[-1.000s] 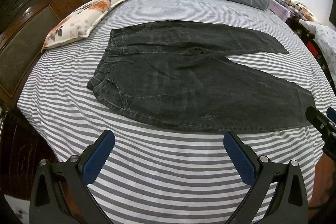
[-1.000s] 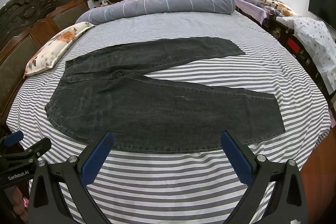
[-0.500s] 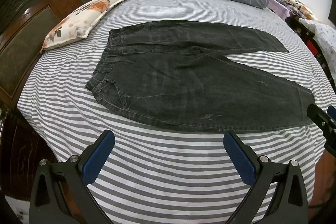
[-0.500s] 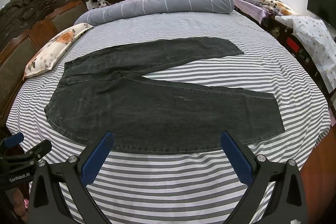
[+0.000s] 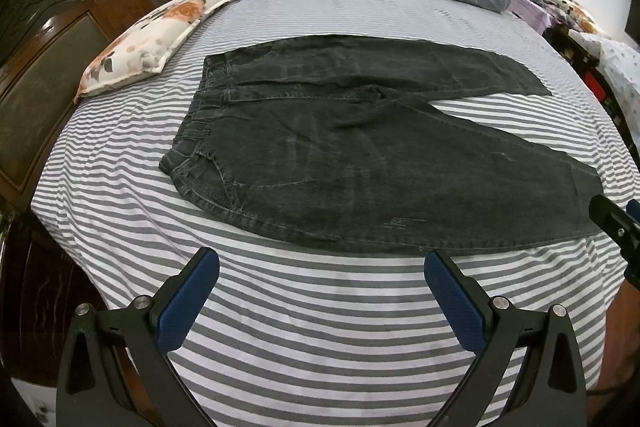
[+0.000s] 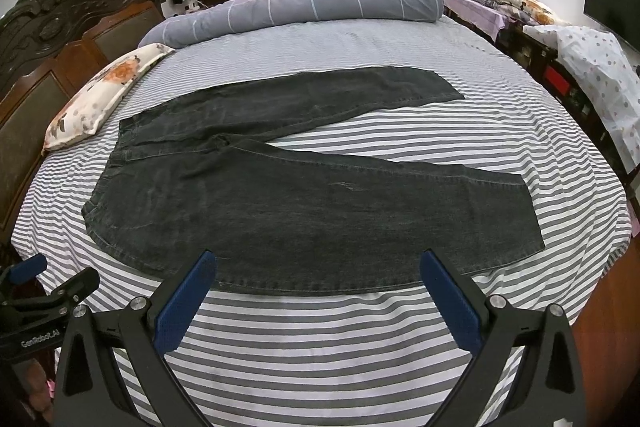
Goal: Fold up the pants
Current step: 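Grasp the waistband of the dark grey jeans with the left gripper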
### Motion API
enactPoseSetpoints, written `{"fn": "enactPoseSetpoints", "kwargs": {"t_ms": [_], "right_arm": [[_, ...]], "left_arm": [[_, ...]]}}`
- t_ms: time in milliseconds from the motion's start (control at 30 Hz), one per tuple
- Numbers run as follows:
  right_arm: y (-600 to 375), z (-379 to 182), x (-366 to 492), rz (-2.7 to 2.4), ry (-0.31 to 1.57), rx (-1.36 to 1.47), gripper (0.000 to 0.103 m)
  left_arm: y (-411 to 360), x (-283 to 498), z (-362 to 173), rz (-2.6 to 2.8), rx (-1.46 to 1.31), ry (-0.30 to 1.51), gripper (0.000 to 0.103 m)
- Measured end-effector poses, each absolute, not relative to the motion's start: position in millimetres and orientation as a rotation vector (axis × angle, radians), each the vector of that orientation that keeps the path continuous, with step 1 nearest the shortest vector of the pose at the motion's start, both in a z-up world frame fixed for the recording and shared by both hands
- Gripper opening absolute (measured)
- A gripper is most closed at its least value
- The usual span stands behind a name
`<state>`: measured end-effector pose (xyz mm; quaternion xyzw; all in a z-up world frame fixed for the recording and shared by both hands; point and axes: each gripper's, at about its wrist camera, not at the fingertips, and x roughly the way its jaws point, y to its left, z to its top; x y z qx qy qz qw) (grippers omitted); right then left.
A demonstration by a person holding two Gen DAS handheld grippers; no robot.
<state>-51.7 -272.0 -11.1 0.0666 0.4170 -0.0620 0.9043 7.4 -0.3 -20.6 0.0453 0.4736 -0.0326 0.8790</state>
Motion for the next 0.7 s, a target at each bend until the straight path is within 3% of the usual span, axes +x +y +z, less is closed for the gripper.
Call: {"fn": "enactPoseSetpoints", "kwargs": {"t_ms": [467, 700], "right_arm": [[-263.0, -21.3, -6.2, -0.044, 0.891, 0.114, 0.101], [-255.6, -24.4, 34.7, 0.028, 0.882, 0.160, 0.101]], "left_arm": [[67.1, 85.0, -39.3, -0.060, -0.069, 0.994, 0.062], [135.9, 144.6, -30.1, -0.088, -0.232, 0.878, 0.060]]}}
